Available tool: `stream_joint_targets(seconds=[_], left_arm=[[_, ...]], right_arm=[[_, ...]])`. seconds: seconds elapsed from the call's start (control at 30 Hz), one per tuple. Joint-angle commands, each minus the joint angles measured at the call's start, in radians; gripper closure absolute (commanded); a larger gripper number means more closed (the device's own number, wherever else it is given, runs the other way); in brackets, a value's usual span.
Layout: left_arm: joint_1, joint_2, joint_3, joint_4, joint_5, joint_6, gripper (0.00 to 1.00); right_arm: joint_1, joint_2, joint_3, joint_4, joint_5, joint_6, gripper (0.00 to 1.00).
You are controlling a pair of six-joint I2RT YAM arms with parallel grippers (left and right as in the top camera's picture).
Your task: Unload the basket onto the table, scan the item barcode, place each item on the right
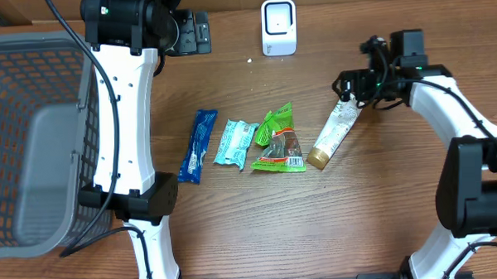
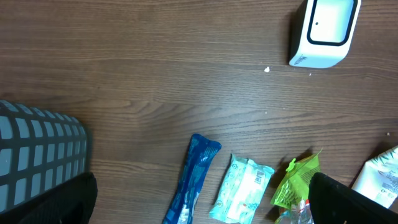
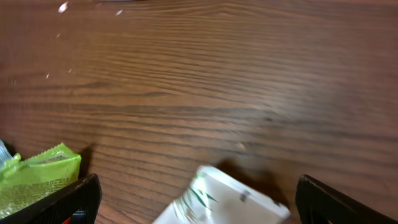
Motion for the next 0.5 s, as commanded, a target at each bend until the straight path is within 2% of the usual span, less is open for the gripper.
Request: stream_joint_targets(seconds=[0.0,0.17,0.3,0.37,0.4,0.43,0.47], left_arm=[[0.009,-0.003,0.007,-0.002,-0.013,0.0,0.0],[0.009,-0.003,0.007,-0.002,-0.013,0.0,0.0],[0.009,-0.003,0.007,-0.002,-0.013,0.0,0.0],[0.01,-0.003,0.007,-0.002,-0.013,0.0,0.0],[0.01,-0.003,0.007,-0.002,-0.013,0.0,0.0],[0.01,-0.003,0.007,-0.002,-0.013,0.0,0.0],[0.01,-0.003,0.007,-0.002,-0.013,0.0,0.0]], right_arm=[[0.016,0.051,0.006,0.006,0.013,-0.13,0.01],[0.016,0.103,0.006,0.001,0.002,-0.129,0.14],[0.016,0.131,0.006,-0.014,-0.02,-0.113,0.34],[0.016,0.134,0.006,-0.028,-0.019,-0.089,0.54],[0.015,0.134,0.006,-0.035,-0.002,-0.054,0.68],[0.013,0.133,0.008,-0.046,0.024,0.005,0.86],[0.011,0.133,0.011,-0.055,0.04,0.04,0.93]])
